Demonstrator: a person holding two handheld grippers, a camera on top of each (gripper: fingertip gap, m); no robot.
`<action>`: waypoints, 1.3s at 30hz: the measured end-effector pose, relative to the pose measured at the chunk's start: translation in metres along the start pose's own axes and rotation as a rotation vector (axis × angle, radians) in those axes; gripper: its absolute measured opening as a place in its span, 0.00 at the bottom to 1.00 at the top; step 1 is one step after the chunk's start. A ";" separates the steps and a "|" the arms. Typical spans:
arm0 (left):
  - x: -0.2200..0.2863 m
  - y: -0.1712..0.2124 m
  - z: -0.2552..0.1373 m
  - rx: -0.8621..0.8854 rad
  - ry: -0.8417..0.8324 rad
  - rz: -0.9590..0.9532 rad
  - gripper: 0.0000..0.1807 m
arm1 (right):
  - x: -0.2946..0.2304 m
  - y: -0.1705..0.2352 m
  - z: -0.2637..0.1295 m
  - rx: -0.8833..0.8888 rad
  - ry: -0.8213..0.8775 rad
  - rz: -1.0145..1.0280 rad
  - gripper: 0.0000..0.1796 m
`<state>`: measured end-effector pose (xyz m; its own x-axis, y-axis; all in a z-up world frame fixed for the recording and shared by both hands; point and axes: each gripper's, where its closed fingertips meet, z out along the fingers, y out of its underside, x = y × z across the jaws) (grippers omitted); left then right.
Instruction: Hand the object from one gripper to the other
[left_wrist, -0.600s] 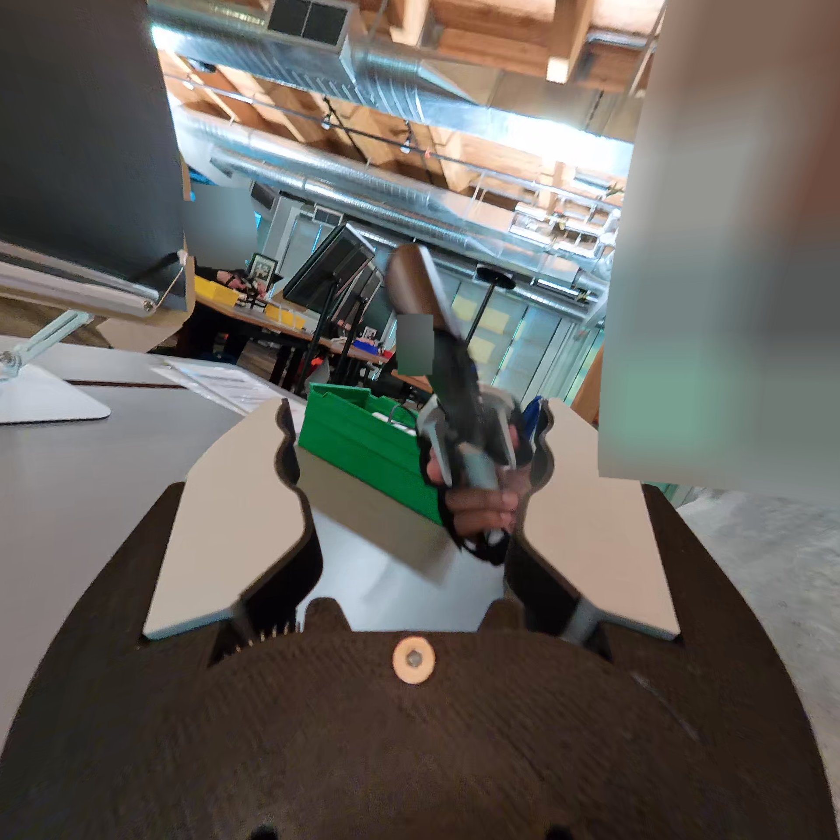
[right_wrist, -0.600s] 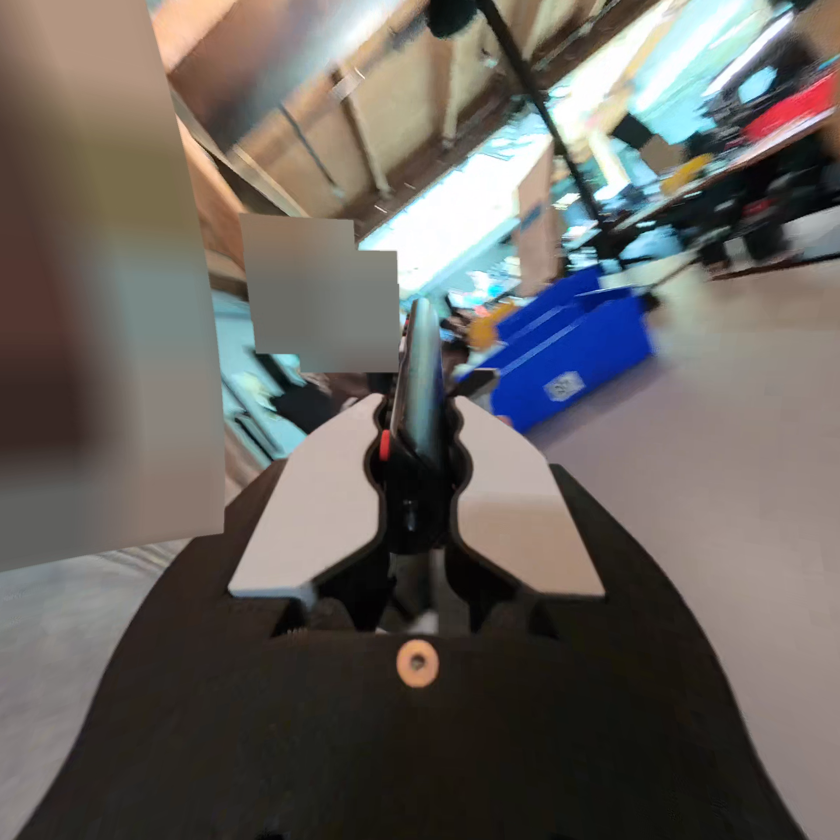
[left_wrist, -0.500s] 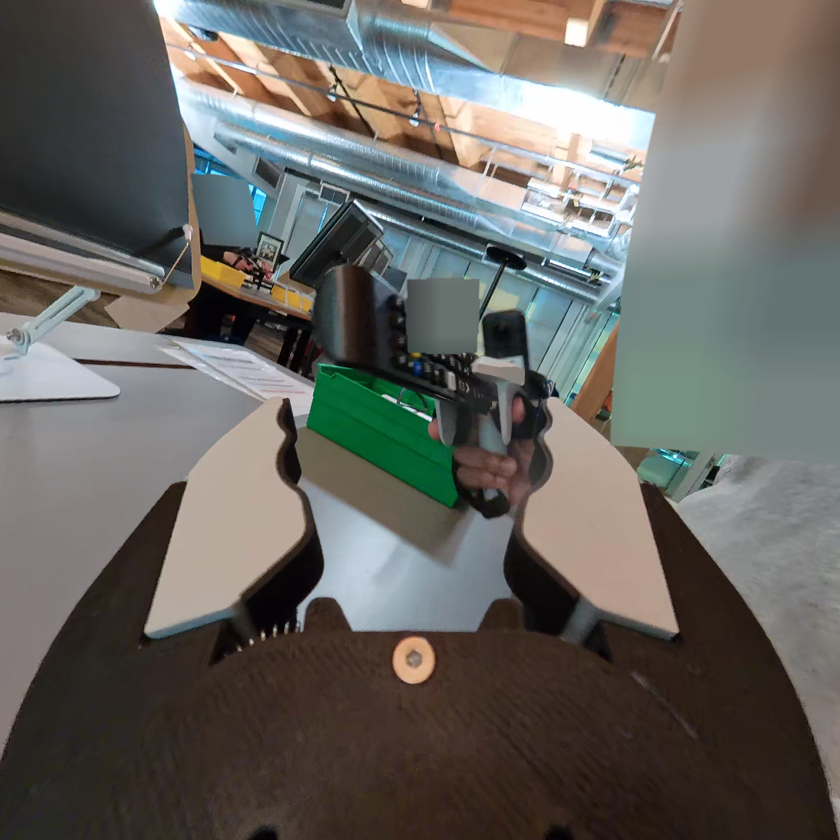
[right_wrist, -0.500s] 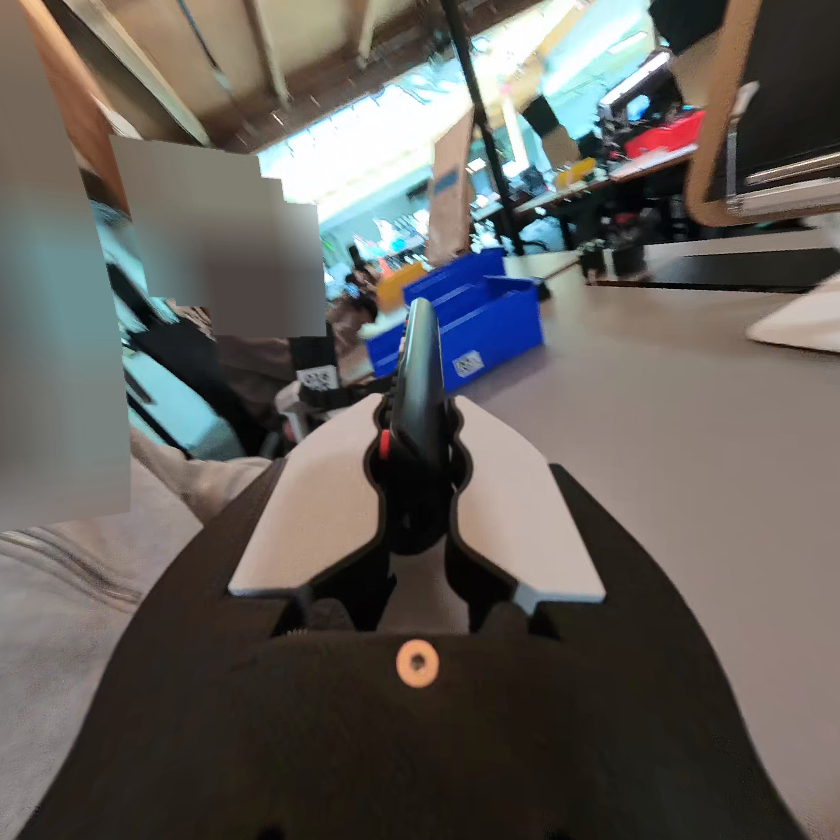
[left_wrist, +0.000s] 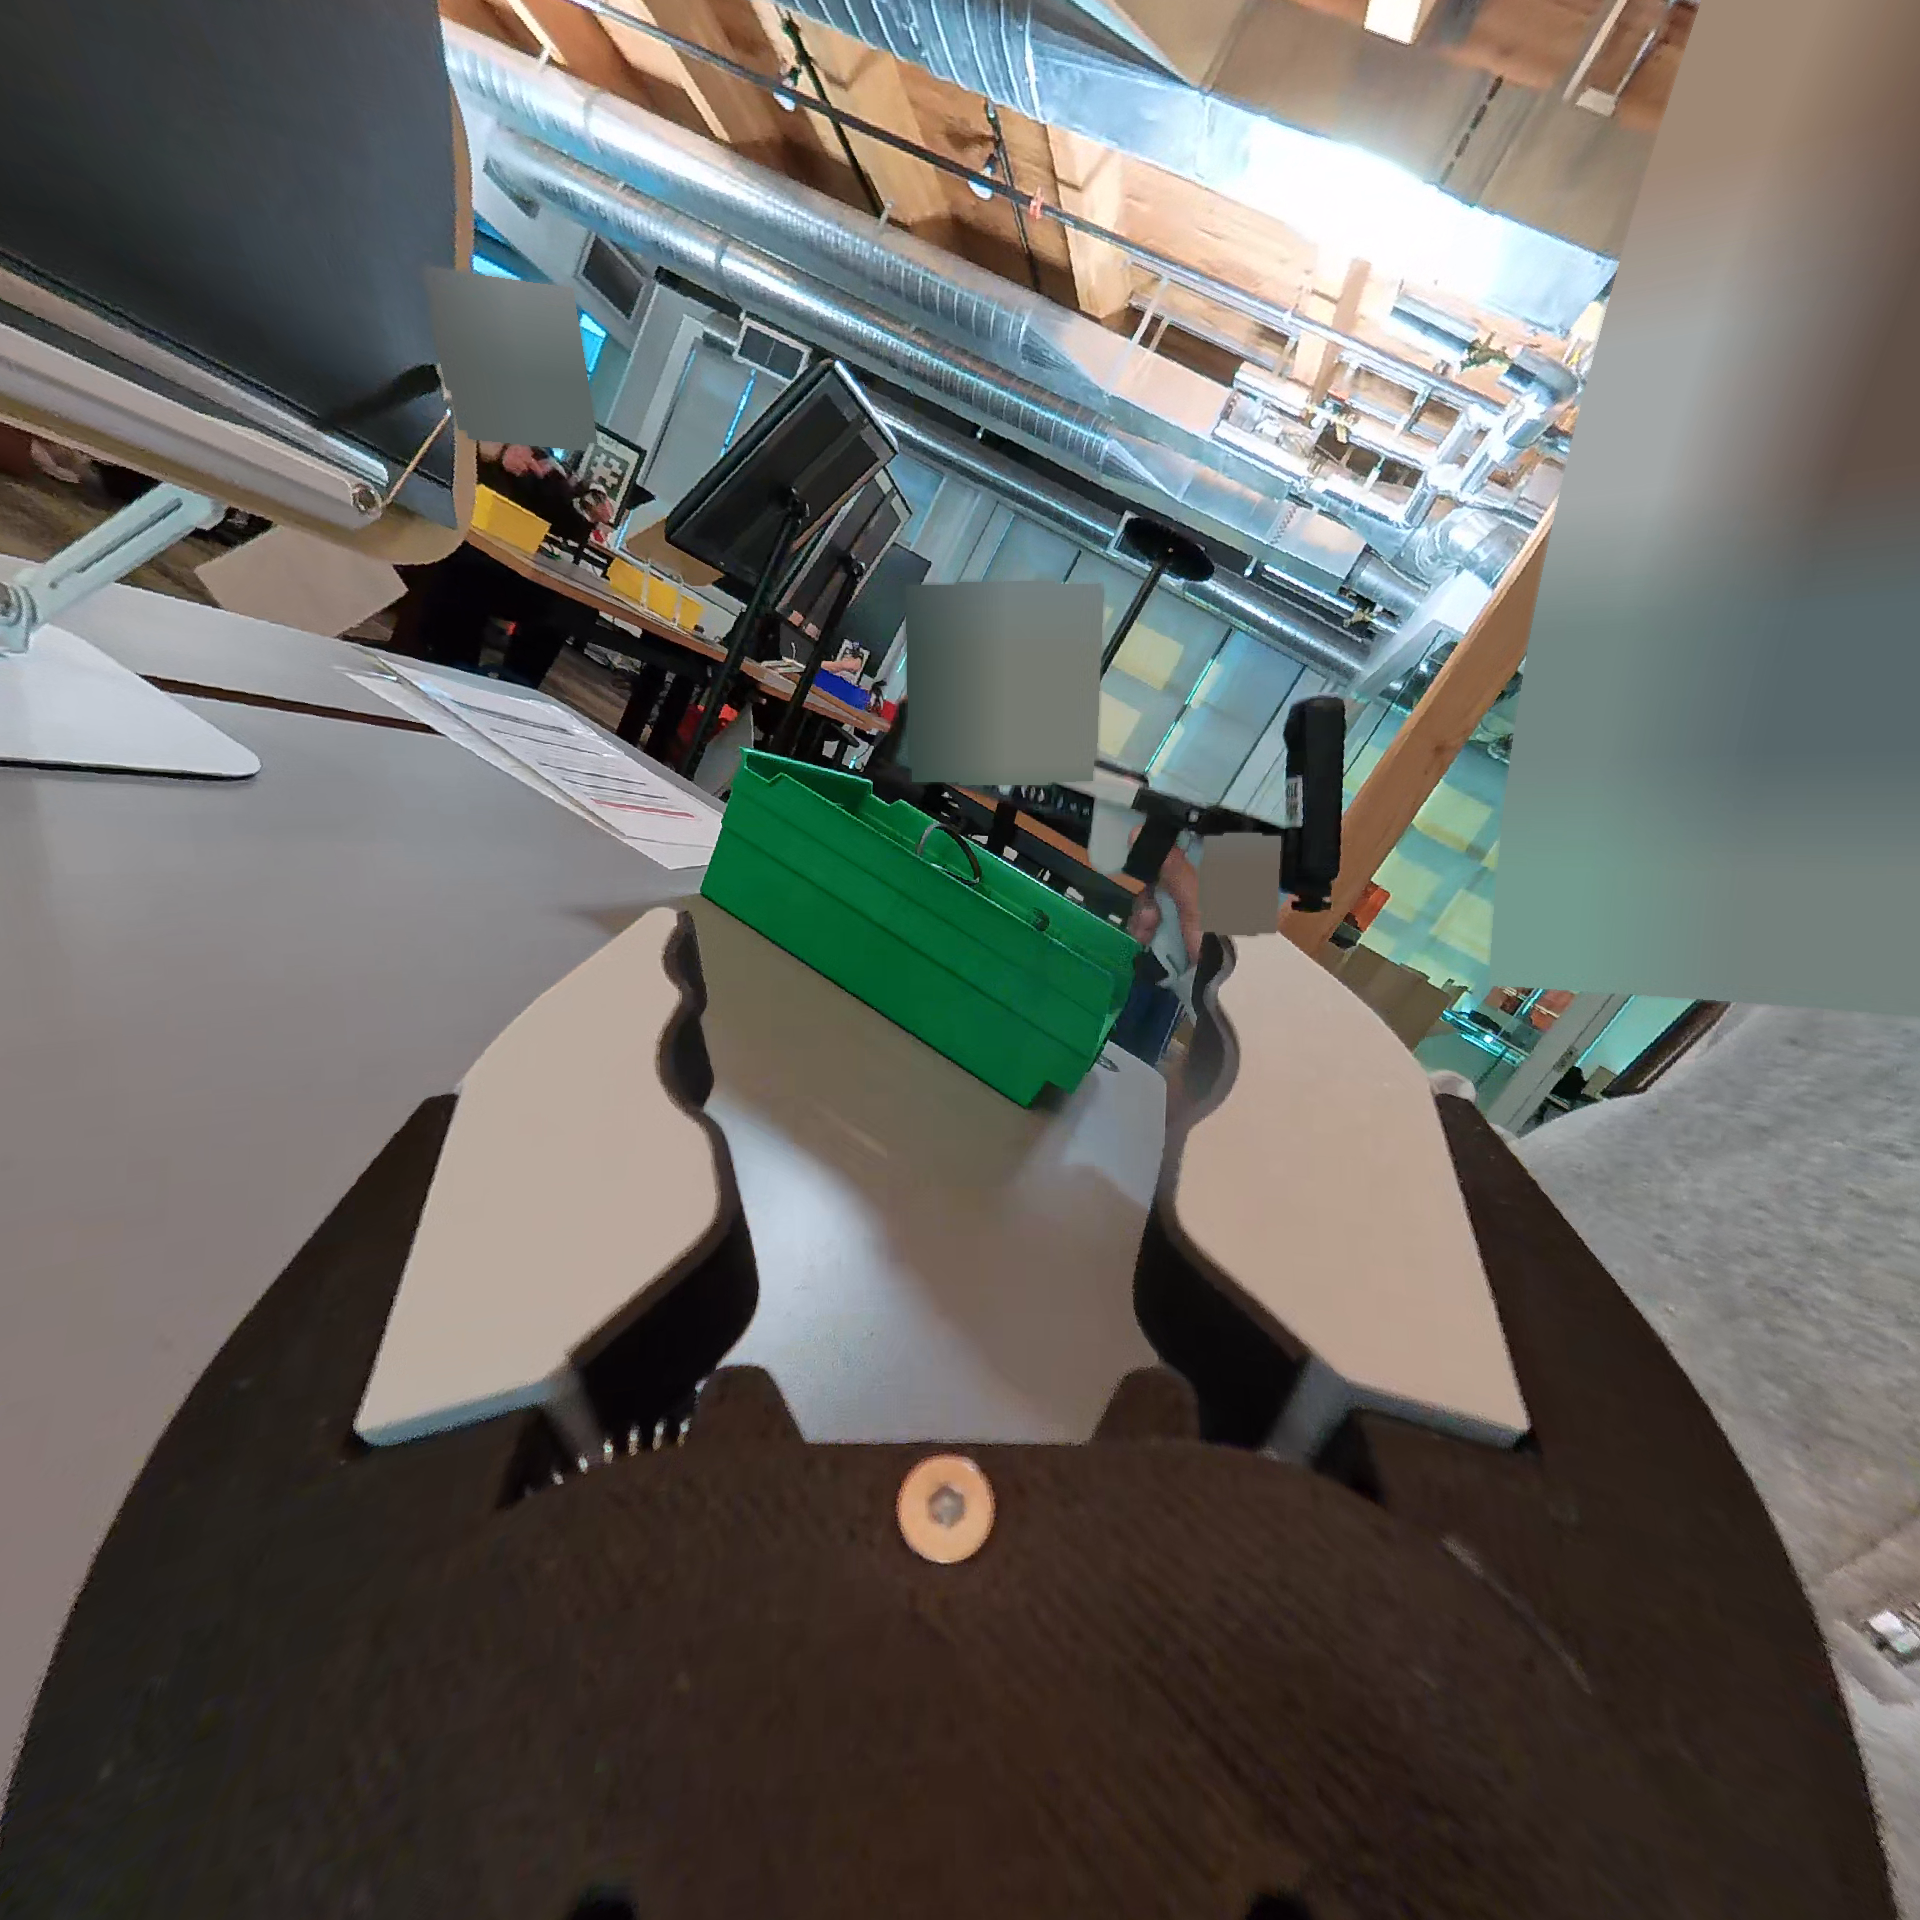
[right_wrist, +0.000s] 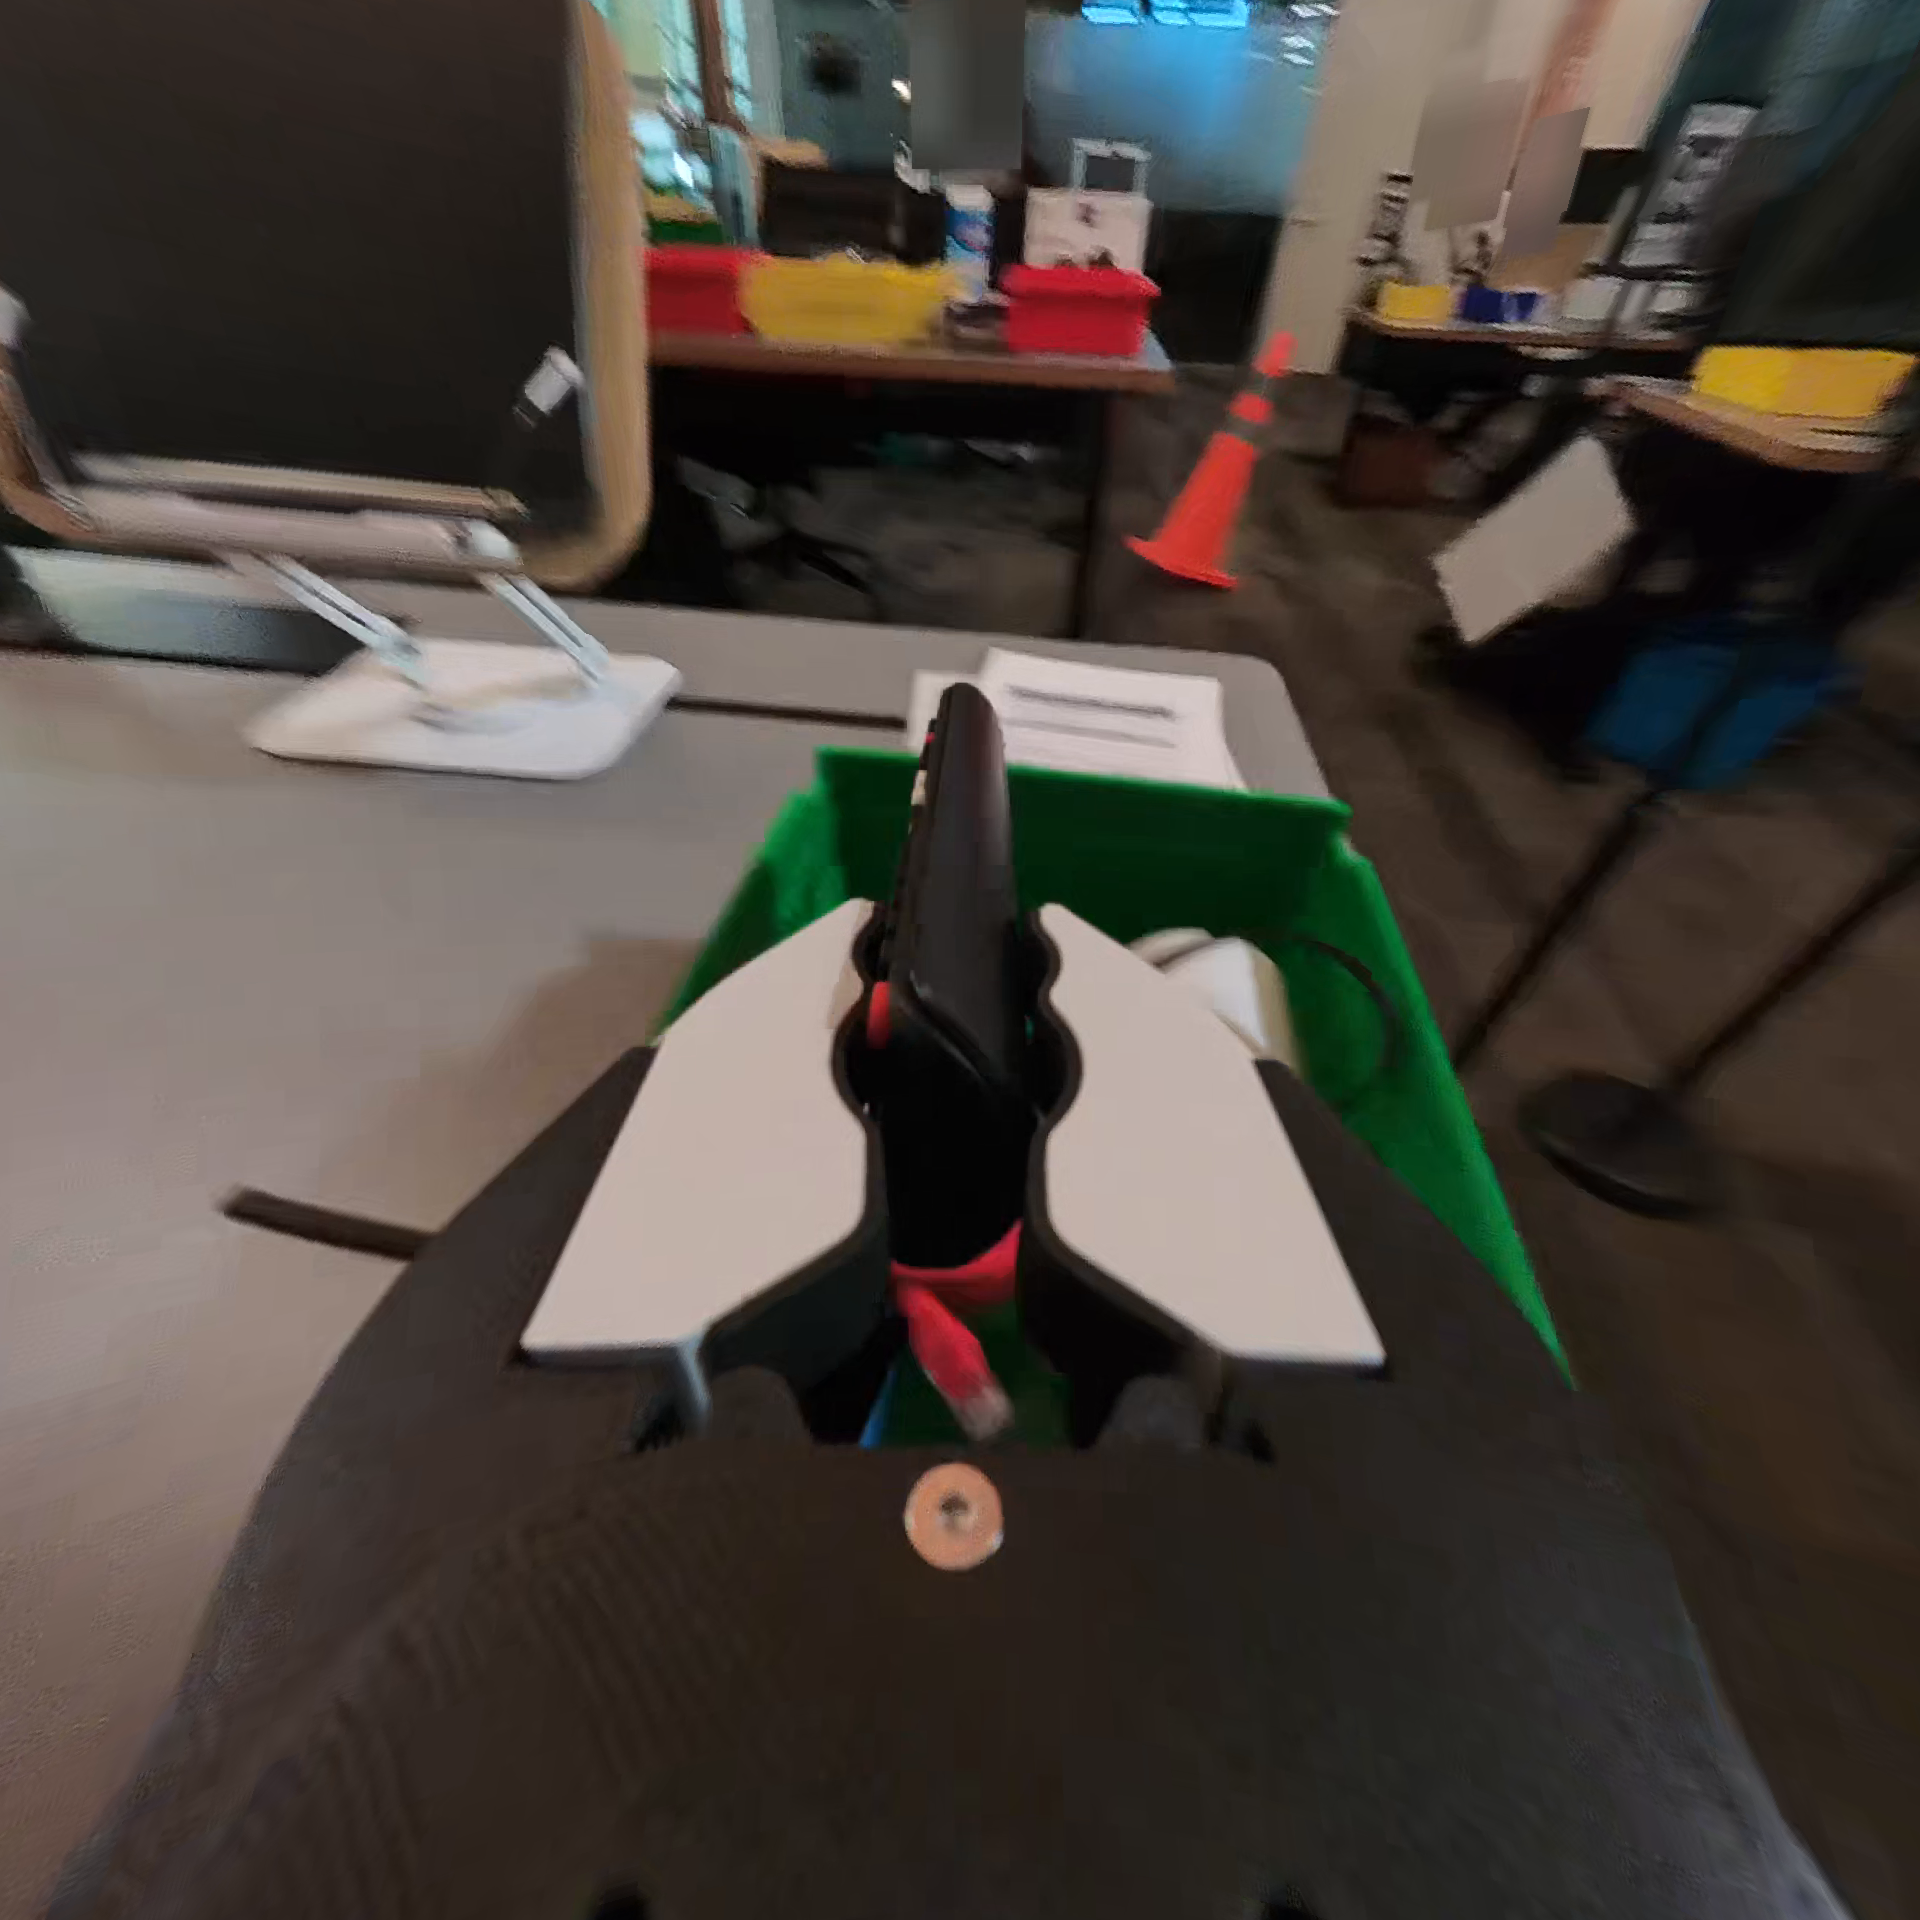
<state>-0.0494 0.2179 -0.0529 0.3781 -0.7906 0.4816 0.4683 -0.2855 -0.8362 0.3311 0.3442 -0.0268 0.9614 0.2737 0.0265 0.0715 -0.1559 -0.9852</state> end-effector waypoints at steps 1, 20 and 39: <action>-0.001 0.001 0.001 -0.002 0.002 -0.006 0.49 | 0.008 0.011 -0.003 -0.026 0.039 -0.024 0.14; -0.002 0.007 0.002 -0.016 0.021 -0.065 0.47 | -0.054 -0.060 -0.032 0.336 -0.154 0.009 0.29; -0.007 0.016 -0.004 -0.098 -0.019 -0.008 0.19 | -0.363 0.078 -0.033 -0.119 -1.148 0.079 0.28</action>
<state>-0.0482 0.2167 -0.0706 0.3898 -0.7781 0.4925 0.3909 -0.3444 -0.8536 -0.0036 0.2013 -0.1081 0.1617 0.9510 -0.2636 0.1051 -0.2822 -0.9536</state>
